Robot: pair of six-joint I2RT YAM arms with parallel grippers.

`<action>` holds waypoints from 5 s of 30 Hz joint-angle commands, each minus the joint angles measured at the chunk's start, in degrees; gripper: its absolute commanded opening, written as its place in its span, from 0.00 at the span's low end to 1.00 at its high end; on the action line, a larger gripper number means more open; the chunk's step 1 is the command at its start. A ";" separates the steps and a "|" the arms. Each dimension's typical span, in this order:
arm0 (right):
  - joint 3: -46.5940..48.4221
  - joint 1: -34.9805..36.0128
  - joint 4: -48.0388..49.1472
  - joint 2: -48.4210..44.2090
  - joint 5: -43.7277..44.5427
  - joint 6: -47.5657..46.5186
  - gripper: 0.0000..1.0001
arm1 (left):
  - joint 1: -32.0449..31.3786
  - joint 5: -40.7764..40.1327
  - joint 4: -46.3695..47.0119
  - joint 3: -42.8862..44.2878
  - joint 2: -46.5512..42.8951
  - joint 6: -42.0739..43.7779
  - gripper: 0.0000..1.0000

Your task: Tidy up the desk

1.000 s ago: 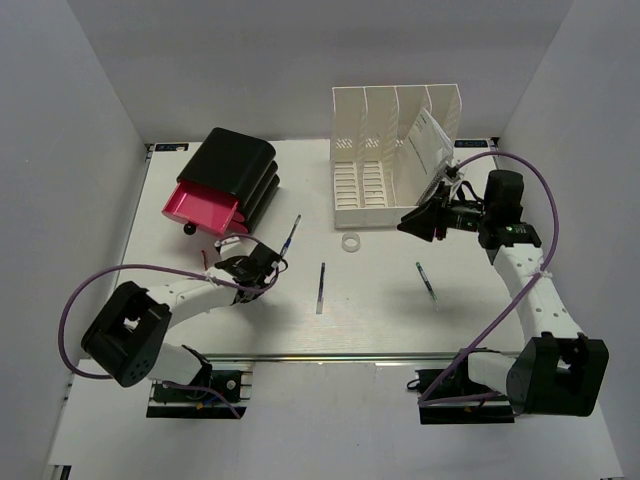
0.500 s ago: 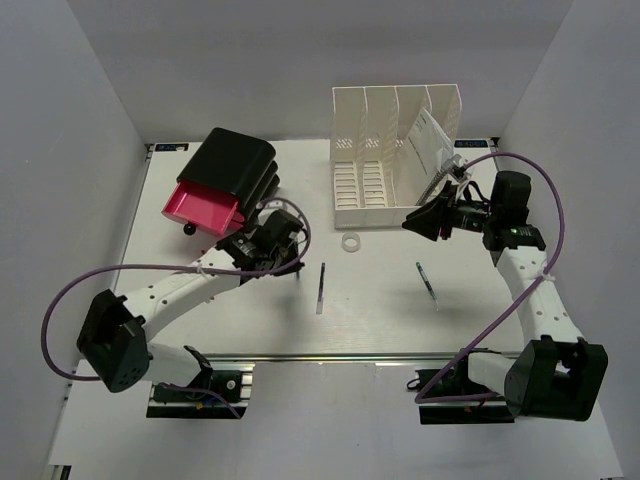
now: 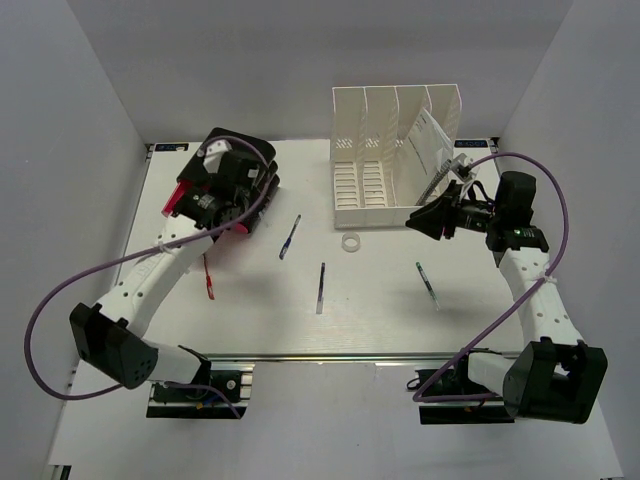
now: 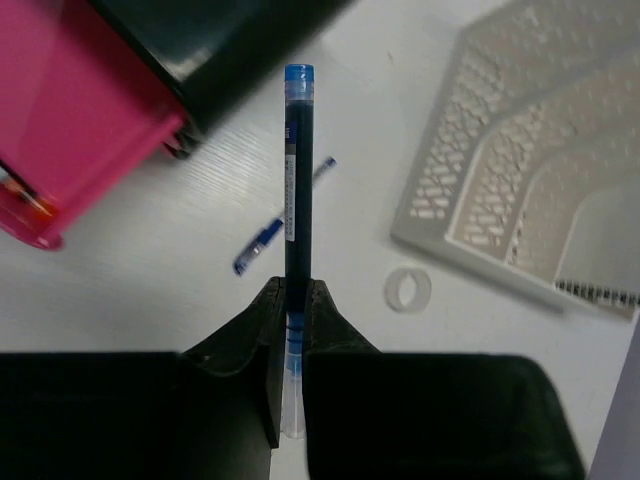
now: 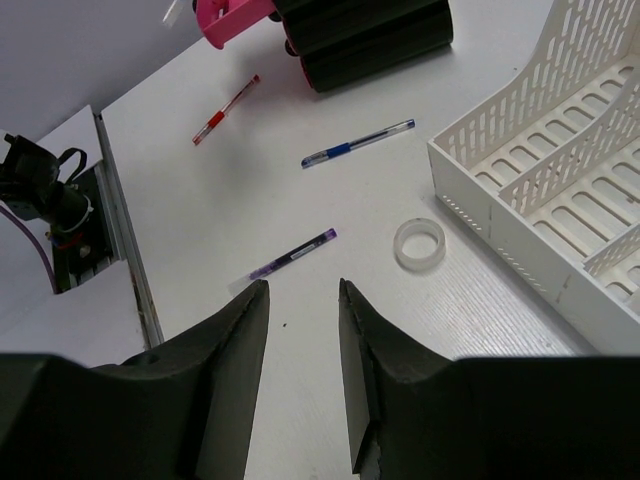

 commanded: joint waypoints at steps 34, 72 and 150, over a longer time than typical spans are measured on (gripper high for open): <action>-0.78 -2.25 2.53 -0.91 -2.00 0.97 0.41 | 27.73 2.51 -5.90 4.61 10.31 -6.26 0.35; -0.25 8.91 -24.63 5.31 51.95 -22.06 0.65 | 24.75 64.73 31.00 -33.08 -24.40 27.58 0.66; 68.87 41.08 -41.50 48.72 46.17 -28.13 0.00 | 25.36 38.73 29.52 -40.49 -51.03 32.33 0.72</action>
